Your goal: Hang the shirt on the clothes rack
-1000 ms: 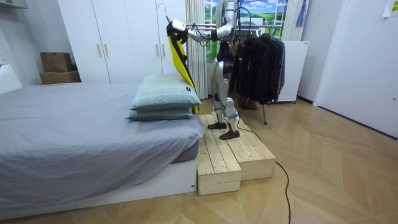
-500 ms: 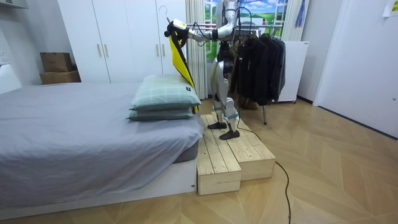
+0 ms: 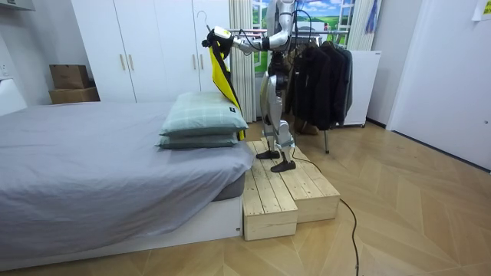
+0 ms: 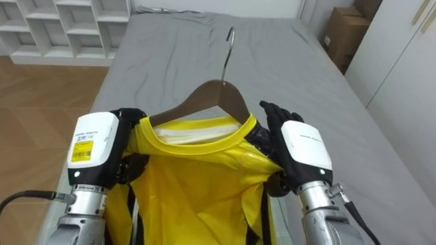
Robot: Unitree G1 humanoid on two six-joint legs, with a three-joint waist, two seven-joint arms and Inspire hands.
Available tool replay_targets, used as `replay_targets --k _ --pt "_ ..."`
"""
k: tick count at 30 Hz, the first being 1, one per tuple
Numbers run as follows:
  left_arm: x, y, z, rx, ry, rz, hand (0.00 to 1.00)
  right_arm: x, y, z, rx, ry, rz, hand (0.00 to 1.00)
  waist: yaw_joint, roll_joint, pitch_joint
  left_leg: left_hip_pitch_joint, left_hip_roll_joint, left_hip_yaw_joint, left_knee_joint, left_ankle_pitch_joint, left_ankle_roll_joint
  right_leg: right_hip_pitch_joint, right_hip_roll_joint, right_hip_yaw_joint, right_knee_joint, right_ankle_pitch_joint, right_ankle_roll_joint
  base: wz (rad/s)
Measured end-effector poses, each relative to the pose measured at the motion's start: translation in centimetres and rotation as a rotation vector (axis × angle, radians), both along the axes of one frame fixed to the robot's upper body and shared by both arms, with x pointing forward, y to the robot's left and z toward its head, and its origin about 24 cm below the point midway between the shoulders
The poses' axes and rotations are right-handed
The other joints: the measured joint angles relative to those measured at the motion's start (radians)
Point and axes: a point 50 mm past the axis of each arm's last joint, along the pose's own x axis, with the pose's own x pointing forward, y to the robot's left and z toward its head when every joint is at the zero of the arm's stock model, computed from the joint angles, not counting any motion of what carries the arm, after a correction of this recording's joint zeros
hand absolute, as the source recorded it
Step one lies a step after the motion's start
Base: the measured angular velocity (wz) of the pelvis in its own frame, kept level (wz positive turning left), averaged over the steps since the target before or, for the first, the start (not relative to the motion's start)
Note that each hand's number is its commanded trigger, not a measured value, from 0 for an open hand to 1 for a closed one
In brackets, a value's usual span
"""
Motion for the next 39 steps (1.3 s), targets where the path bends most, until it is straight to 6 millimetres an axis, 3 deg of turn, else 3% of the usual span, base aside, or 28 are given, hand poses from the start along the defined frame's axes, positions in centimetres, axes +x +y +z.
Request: replay_targets --k 1,2,4,38,39 --pt "0.0 -0.03 -0.01 -0.002 0.001 0.001 1.0 0.02 0.07 0.02 0.001 -0.001 0.002 0.52 0.001 0.0 0.0 0.0 0.0 -0.001 0.0 0.0 0.0 0.0 0.0 -0.001 -0.001 0.0 0.0 0.05" --pt "0.0 -0.03 -0.02 -0.002 0.001 0.002 1.0 0.03 0.15 0.02 0.002 -0.001 0.004 0.63 0.001 0.0 0.0 0.0 0.0 -0.001 0.0 0.0 0.0 0.0 0.0 -0.001 -0.001 0.0 0.0 0.0" --pt "0.01 0.02 -0.01 0.0 0.001 0.005 1.0 0.07 0.47 -0.01 0.016 0.0 0.003 1.0 0.001 0.0 0.0001 0.0 0.001 -0.003 0.0 0.0 0.0 0.003 0.0 -0.002 -0.002 0.0 0.0 0.0" --pt "0.12 0.33 -0.11 0.002 0.018 0.045 1.0 0.42 0.41 -0.52 0.045 0.075 -0.05 1.0 -0.003 0.011 -0.001 -0.001 -0.001 -0.022 0.0 0.0 0.0 0.014 -0.01 -0.024 -0.013 0.0 0.0 0.01" --pt "0.12 0.33 -0.12 0.003 0.02 0.045 0.72 0.42 0.42 -0.54 0.045 0.075 -0.049 1.0 -0.003 0.011 -0.0009 -0.001 -0.001 -0.022 0.0 0.0 0.0 0.014 -0.01 -0.023 -0.013 0.0 0.0 0.0"
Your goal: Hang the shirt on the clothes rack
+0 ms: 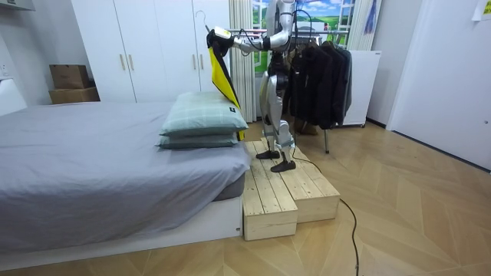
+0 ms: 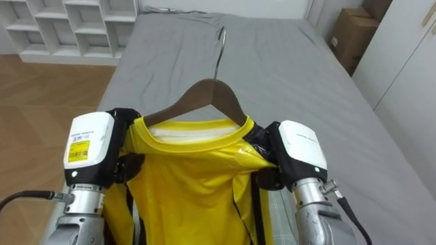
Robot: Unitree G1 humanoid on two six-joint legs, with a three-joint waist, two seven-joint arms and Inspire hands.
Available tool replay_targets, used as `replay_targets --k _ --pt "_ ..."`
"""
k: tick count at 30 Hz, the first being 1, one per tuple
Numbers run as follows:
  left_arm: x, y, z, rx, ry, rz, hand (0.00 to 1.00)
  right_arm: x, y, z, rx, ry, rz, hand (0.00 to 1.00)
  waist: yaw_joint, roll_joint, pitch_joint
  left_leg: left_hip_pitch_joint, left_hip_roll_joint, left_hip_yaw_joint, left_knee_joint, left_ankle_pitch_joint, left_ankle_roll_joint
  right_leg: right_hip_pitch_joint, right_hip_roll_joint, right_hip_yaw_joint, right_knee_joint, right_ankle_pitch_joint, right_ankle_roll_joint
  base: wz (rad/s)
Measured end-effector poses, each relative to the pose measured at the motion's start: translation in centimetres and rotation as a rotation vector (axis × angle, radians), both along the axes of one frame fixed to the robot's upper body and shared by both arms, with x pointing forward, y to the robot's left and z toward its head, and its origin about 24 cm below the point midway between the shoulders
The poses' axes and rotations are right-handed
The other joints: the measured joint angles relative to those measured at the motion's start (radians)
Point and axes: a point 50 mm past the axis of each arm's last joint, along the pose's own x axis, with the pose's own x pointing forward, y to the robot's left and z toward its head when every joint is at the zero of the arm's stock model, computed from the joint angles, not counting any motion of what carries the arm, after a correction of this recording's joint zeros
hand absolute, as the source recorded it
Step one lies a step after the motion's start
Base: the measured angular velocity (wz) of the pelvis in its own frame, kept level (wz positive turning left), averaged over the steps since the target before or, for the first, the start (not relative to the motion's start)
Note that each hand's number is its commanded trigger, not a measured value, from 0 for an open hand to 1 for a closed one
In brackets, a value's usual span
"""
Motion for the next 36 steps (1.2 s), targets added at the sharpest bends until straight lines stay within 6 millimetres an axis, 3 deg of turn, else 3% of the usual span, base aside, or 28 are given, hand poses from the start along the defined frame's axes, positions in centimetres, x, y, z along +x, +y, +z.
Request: replay_targets --k 1,16,36 --pt "0.0 0.0 0.0 0.001 0.003 -0.001 0.0 0.0 0.0 0.0 0.0 0.0 0.0 1.0 0.0 0.001 -0.0004 0.0 0.0 0.0 0.0 0.0 0.0 0.0 0.0 0.0 0.0 0.0 0.0 0.0" --pt "0.0 -1.5 0.1 -0.09 0.02 -0.049 0.0 0.2 -0.3 -0.6 0.004 0.019 0.004 1.0 -0.007 0.0 0.0014 0.016 0.001 0.001 -0.001 0.0 0.0 0.016 0.0 -0.002 -0.001 -0.001 0.001 0.0" --pt "-0.4 -1.2 -0.3 -0.066 0.036 -0.088 0.0 -0.1 -1.4 -1.2 -0.011 0.015 -0.021 1.0 -0.033 -0.004 0.0011 0.01 0.0 -0.01 0.001 0.0 0.0 0.015 -0.001 -0.007 -0.003 -0.002 0.002 0.01"
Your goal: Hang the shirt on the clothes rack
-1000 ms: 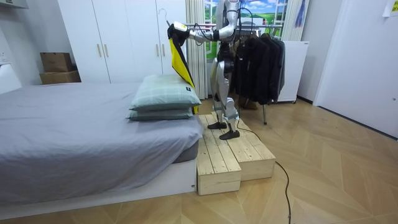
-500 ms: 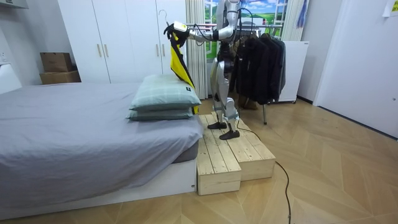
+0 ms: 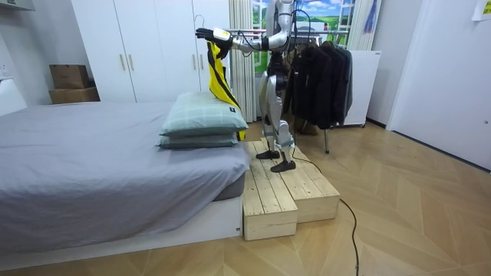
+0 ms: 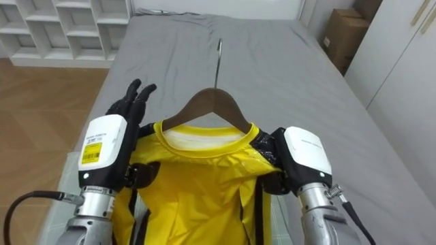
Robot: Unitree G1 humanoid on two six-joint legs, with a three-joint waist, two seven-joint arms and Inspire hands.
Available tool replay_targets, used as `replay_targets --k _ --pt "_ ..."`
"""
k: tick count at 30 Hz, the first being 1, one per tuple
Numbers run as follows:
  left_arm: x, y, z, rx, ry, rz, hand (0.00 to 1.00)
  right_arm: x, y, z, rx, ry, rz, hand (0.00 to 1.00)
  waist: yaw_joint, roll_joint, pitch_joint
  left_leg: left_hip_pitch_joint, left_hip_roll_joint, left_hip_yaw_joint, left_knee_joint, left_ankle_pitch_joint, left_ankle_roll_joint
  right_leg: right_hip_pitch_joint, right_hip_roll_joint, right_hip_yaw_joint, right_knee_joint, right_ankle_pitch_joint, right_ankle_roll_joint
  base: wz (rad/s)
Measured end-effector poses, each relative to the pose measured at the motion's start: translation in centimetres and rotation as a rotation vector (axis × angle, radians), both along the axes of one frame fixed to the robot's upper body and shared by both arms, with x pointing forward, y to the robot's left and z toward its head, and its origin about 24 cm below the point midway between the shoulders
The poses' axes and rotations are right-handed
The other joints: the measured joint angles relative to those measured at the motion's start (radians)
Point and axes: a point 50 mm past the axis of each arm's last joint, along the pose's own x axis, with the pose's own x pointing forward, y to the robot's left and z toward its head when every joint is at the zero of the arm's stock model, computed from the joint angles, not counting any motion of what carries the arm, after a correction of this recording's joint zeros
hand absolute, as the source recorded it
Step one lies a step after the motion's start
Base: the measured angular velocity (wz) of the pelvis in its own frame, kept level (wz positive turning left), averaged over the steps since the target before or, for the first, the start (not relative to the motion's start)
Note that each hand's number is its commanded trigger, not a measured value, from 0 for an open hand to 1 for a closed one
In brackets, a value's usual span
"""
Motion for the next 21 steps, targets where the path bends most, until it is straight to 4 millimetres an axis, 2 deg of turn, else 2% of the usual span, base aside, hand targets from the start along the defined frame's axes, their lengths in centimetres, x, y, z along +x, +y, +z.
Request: replay_targets --k 9,13,19,21 --pt "-0.4 0.1 -0.4 -0.001 0.017 0.006 0.0 -0.6 -0.2 -0.6 -0.001 0.022 -0.007 1.0 -0.012 0.008 -0.0091 0.007 0.0 -0.001 0.002 0.0 0.0 0.008 -0.001 -0.002 0.001 0.0 0.0 0.0" --pt "-0.6 0.2 -0.7 -0.003 0.028 0.008 0.0 -0.8 -0.5 -0.8 -0.001 0.03 -0.019 1.0 -0.022 0.01 -0.0104 0.009 -0.001 -0.001 0.002 0.0 0.0 0.01 -0.001 -0.001 0.002 0.0 0.0 0.0" --pt "-0.7 0.3 -0.8 -0.016 0.033 0.013 0.0 -1.3 -2.2 -1.0 0.003 0.031 -0.091 1.0 -0.024 0.015 -0.0116 0.022 0.0 -0.002 0.001 0.0 0.0 0.022 -0.001 -0.002 0.005 0.001 -0.002 0.0" --pt "-0.6 0.8 -0.6 -0.017 0.028 0.034 0.0 -1.3 -3.3 -0.6 0.001 0.004 -0.141 1.0 -0.027 0.019 -0.0129 0.024 -0.001 -0.001 0.001 0.0 0.0 0.024 -0.001 -0.002 0.005 0.001 -0.002 0.0"
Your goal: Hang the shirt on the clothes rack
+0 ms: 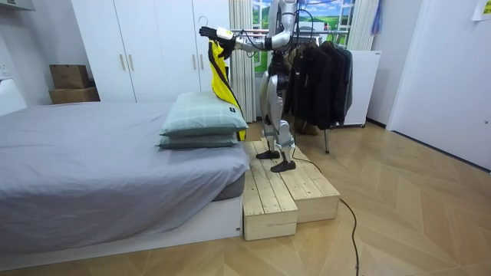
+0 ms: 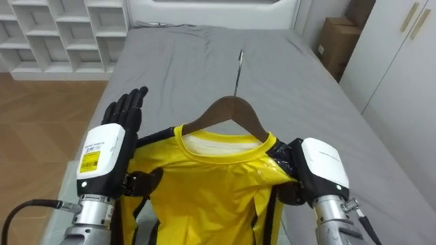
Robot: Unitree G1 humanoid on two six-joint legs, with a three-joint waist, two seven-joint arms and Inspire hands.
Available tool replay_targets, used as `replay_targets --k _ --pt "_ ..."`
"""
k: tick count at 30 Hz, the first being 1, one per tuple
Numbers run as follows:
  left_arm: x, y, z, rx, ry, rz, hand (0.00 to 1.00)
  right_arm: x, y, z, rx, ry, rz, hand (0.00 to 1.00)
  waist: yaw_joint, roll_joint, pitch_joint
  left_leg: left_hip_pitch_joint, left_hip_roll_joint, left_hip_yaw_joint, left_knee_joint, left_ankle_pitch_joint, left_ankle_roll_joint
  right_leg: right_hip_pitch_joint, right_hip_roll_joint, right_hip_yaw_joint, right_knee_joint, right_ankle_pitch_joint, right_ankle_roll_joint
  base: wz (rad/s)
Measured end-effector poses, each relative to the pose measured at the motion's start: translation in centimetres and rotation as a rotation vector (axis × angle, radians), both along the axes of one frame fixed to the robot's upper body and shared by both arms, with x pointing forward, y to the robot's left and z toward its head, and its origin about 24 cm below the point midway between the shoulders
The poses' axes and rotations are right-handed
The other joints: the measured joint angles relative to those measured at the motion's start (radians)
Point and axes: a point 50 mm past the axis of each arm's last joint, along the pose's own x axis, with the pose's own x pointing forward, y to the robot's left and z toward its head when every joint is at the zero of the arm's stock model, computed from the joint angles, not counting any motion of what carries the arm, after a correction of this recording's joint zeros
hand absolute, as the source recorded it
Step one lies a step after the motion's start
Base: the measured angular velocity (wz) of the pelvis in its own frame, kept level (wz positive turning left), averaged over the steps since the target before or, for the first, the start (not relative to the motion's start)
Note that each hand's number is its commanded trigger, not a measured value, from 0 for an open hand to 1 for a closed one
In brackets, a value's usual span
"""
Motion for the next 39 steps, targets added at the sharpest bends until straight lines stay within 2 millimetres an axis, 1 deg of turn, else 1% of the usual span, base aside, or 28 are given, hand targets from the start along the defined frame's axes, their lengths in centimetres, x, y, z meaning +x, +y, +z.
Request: replay_targets --k 3,6,11,13,15,22,26,29,30,34,35,37,39 --pt "0.0 0.9 0.0 -0.001 -0.002 0.038 0.0 0.0 -1.1 0.4 -0.014 -0.027 -0.046 1.0 -0.003 0.002 -0.0002 0.003 0.0 0.0 0.0 0.0 0.0 0.002 0.0 0.0 0.002 0.0 0.0 0.0" --pt "-0.1 1.3 0.0 -0.001 0.0 0.055 0.0 0.0 -1.7 0.7 -0.032 -0.046 -0.062 1.0 -0.007 0.003 0.0004 0.003 0.0 0.001 0.0 0.0 0.0 0.002 0.0 0.0 0.001 0.0 0.0 0.0" --pt "-0.4 1.4 -0.4 -0.001 0.018 0.058 0.0 -0.1 -1.8 0.8 -0.038 -0.057 -0.069 1.0 -0.011 0.002 0.0013 0.003 0.0 0.001 -0.002 0.0 0.0 0.002 0.0 0.0 -0.002 0.0 0.0 0.0" --pt "-0.4 1.4 -0.4 -0.002 0.025 0.056 0.0 -0.1 -1.8 0.8 -0.036 -0.058 -0.069 1.0 -0.014 -0.001 0.003 0.003 -0.001 0.0 -0.002 0.0 0.0 0.001 0.0 0.001 -0.003 0.0 0.001 0.0" --pt "-0.4 1.4 -0.3 -0.005 0.025 0.052 0.0 -0.1 -1.8 0.8 -0.036 -0.058 -0.069 1.0 -0.018 -0.005 0.0055 0.003 -0.001 0.002 -0.003 0.0 0.0 0.001 0.0 0.002 -0.004 -0.001 0.001 0.0" --pt "-0.4 1.2 0.0 -0.021 0.02 0.038 0.0 -0.1 -2.0 0.9 -0.038 -0.063 -0.072 1.0 -0.025 -0.006 0.0075 0.001 -0.001 0.006 -0.004 0.0 0.0 -0.003 0.0 0.006 -0.005 -0.002 0.002 -0.01" --pt "-0.4 1.6 0.2 -0.058 0.011 0.042 0.0 -0.5 -2.9 1.0 -0.041 -0.095 -0.109 1.0 -0.02 -0.005 0.0084 -0.006 -0.001 0.007 -0.005 0.0 0.0 -0.011 0.001 0.008 -0.006 -0.002 0.002 -0.02" --pt "-0.3 2.9 0.4 -0.149 -0.003 0.102 0.0 -0.7 -3.4 1.1 -0.045 -0.107 -0.129 1.0 -0.017 -0.001 0.009 -0.012 0.0 0.029 -0.006 0.0 0.0 -0.026 0.004 0.026 0.0 -0.002 0.002 -0.16" --pt "-0.5 3.6 0.5 -0.174 -0.013 0.131 0.0 -0.9 -3.6 1.0 -0.049 -0.11 -0.139 1.0 -0.015 0.0 0.0087 -0.013 0.0 0.03 -0.005 0.0 0.0 -0.028 0.005 0.029 0.001 -0.002 0.002 -0.11" --pt "-1.0 5.0 0.2 -0.278 -0.016 0.203 0.0 -1.6 -3.9 0.6 -0.054 -0.109 -0.161 1.0 -0.02 0.0 0.0084 -0.008 0.002 0.037 -0.005 0.0 0.0 -0.027 0.007 0.036 0.001 -0.002 0.002 -0.08" --pt "-1.2 5.4 -0.1 -0.311 -0.01 0.221 0.0 -1.7 -4.0 0.6 -0.058 -0.112 -0.166 1.0 -0.02 0.0 0.0084 -0.005 0.003 0.041 -0.005 0.0 0.0 -0.025 0.008 0.038 0.001 -0.002 0.002 -0.12" --pt "-1.7 6.2 -1.3 -0.342 0.025 0.263 0.0 -1.7 -4.2 0.7 -0.068 -0.12 -0.171 1.0 -0.017 0.001 0.0078 0.006 0.004 0.052 -0.005 0.0 0.0 -0.019 0.01 0.049 0.002 -0.002 0.002 -0.15" --pt "-2.9 7.6 -3.3 -0.365 0.103 0.343 0.0 -1.9 -4.8 1.0 -0.081 -0.143 -0.198 1.0 -0.022 0.0 0.008 0.012 0.004 0.054 -0.006 0.0 0.0 -0.015 0.012 0.053 0.004 -0.002 0.002 -0.08"
